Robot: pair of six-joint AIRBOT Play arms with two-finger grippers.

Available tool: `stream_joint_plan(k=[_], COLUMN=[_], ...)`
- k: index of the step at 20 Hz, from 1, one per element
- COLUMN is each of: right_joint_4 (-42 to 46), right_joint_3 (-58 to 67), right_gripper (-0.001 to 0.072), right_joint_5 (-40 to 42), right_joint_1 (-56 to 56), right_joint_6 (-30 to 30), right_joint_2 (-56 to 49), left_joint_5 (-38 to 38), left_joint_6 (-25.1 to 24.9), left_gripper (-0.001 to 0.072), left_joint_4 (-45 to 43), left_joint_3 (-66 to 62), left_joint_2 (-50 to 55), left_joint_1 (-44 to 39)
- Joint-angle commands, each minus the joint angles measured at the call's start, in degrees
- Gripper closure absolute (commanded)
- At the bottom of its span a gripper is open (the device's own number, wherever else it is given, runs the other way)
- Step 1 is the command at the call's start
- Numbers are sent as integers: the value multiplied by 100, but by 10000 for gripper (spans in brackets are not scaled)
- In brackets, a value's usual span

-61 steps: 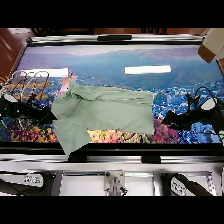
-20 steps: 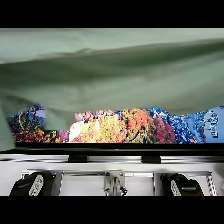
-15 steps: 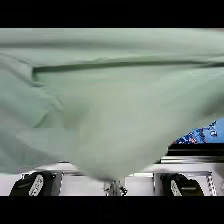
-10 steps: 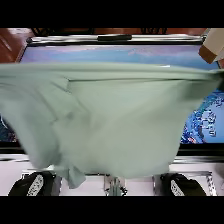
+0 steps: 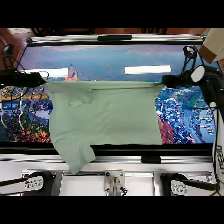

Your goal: Fold the shirts.

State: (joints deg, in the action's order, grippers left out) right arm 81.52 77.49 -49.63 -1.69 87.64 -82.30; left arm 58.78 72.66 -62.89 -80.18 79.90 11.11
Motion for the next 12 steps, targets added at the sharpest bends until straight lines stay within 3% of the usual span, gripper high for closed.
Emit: stream_joint_plan(k=[1,4,6,9,12], right_joint_4=[-619,-621,-667,-664,-595], right_joint_3=[-42,-42,-42,-42,-42], right_gripper=[641,641,642,641,641], right_joint_5=[2057,2312,2085,1193,-479], right_joint_1=[2,2,2,0,0], right_joint_6=[4,4,7,7,4], right_joint_2=[-848,-1202,-1314,-1119,-844], left_joint_5=[-1377,-1836,-1563,-542,1202], left_joint_6=[-87,-85,-87,-90,-90], left_gripper=[669,669,669,669,669], left_joint_4=[101,101,98,74,44], left_joint_3=[-656,-826,-826,-831,-809], left_joint_2=[1373,1908,2044,1928,1886], left_joint_1=[-378,-553,-579,-415,-131])
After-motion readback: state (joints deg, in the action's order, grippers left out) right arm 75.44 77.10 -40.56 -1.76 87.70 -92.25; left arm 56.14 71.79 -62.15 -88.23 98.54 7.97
